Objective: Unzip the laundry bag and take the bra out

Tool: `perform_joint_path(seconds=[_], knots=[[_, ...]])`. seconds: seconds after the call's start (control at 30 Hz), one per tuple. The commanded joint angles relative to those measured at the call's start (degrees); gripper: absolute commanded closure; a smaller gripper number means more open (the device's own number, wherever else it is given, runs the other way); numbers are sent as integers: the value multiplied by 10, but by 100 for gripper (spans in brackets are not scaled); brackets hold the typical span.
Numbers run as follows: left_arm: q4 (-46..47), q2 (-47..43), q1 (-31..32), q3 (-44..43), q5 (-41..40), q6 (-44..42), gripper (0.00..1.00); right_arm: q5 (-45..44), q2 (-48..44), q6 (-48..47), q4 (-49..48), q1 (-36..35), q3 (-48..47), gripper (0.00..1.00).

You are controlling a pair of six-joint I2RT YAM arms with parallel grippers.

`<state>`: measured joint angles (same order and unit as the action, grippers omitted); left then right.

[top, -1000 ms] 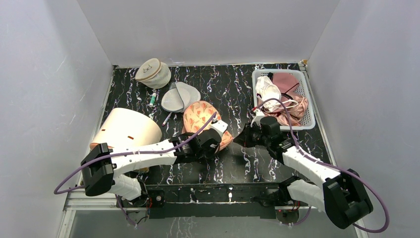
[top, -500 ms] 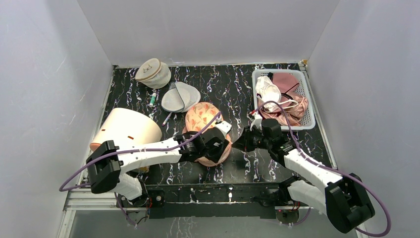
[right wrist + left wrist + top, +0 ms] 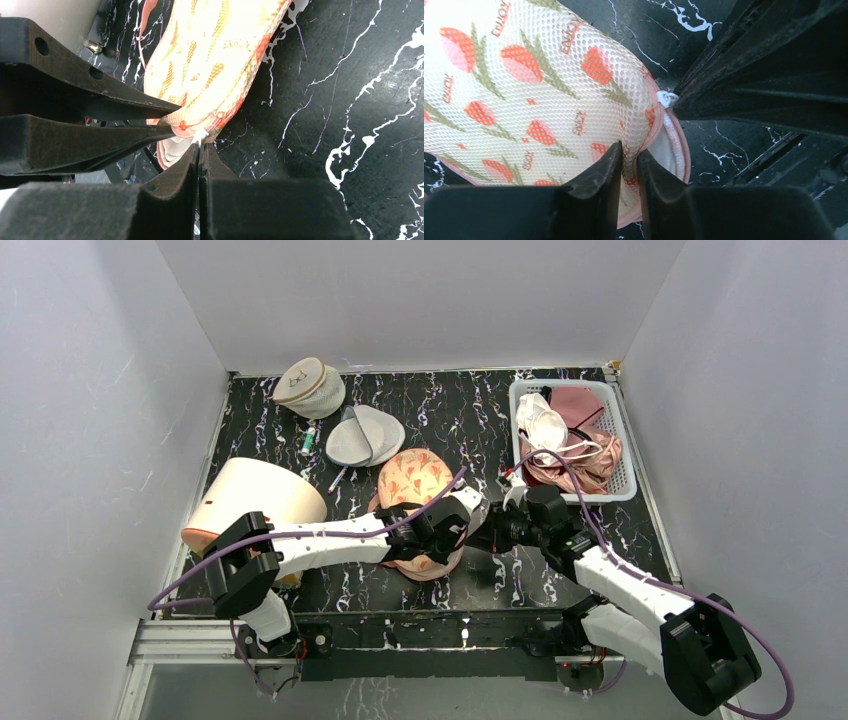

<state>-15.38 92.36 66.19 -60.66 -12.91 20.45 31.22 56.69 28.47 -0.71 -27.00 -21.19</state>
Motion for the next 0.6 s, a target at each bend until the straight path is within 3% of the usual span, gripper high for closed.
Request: perform_joint_path(seconds=[0.0, 0.13, 0.57], knots=[[-17, -30, -1, 5, -19, 0, 90, 2, -12, 1, -42, -4, 0, 100], [-33, -57, -1, 21, -40, 4, 100, -10, -3, -1, -43, -4, -3, 100], [-52, -109, -1, 56, -47, 22, 100, -82, 25, -13, -31, -4, -36, 100]])
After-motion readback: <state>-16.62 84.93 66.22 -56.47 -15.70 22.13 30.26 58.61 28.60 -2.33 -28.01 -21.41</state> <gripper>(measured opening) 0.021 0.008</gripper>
